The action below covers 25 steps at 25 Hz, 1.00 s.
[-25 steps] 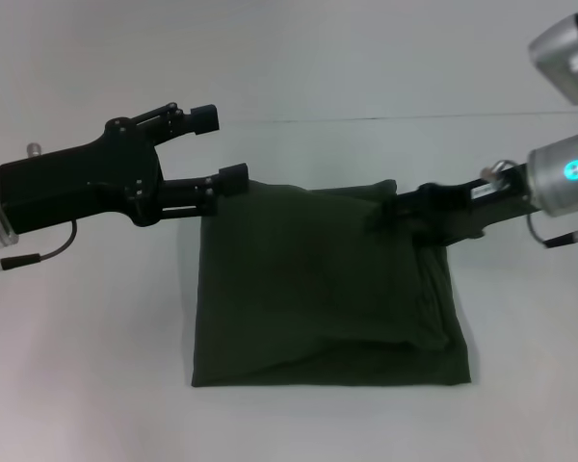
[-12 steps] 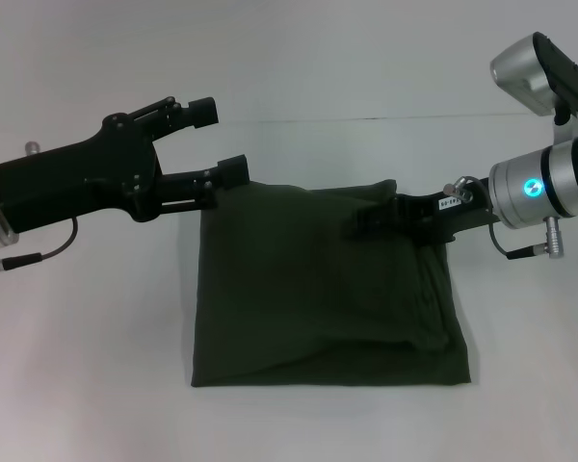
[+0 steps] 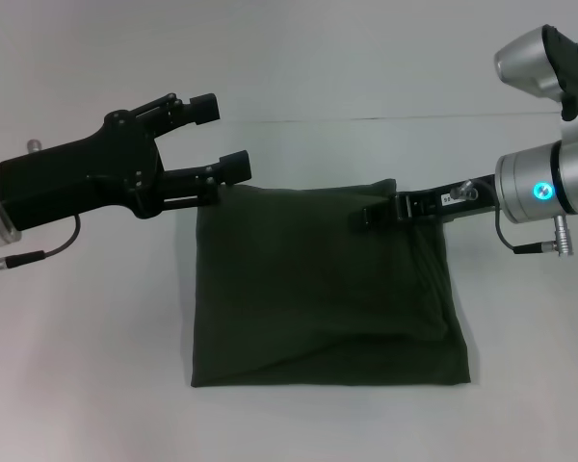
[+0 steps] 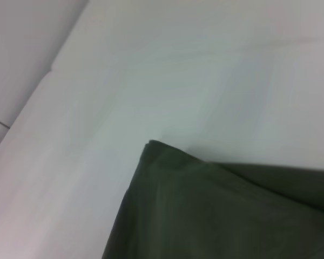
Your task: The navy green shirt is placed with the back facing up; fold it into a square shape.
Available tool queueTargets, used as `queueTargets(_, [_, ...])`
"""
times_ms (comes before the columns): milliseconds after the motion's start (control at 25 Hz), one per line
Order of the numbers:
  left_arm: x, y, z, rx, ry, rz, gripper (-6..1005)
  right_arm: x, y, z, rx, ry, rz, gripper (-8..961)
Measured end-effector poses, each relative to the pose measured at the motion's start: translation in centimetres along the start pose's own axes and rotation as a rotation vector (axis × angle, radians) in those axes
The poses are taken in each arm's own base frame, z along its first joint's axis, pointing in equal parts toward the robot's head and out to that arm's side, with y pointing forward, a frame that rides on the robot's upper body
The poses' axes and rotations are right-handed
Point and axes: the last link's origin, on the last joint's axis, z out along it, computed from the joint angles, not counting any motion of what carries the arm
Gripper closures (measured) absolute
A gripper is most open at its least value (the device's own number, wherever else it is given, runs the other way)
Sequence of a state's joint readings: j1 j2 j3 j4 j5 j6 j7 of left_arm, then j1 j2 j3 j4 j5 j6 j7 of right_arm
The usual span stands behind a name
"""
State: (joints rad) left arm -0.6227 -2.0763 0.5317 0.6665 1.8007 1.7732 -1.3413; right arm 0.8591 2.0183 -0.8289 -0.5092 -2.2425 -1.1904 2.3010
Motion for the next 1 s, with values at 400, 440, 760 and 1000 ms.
queueTargets(400, [-0.1,-0.1,0.2,0.000,-0.008,-0.006,48,2.4,0.1,0.6,-0.004,-0.049,-0.350,651])
queueTargets(440, [-0.1,-0.1,0.2,0.001,-0.010,-0.008,48,2.8,-0.2,0.4,-0.001,-0.064,-0.388,686])
queueTargets(760, [0.0,-0.3,0.2,0.002,-0.014,-0.033,48,4.3,-2.7,-1.4,0.075,-0.234,-0.637,853])
queueTargets(1000, [0.1,-0.4,0.0,0.007,-0.020,-0.072,49,4.9,-2.9,-1.0,0.085,-0.235,-0.686,840])
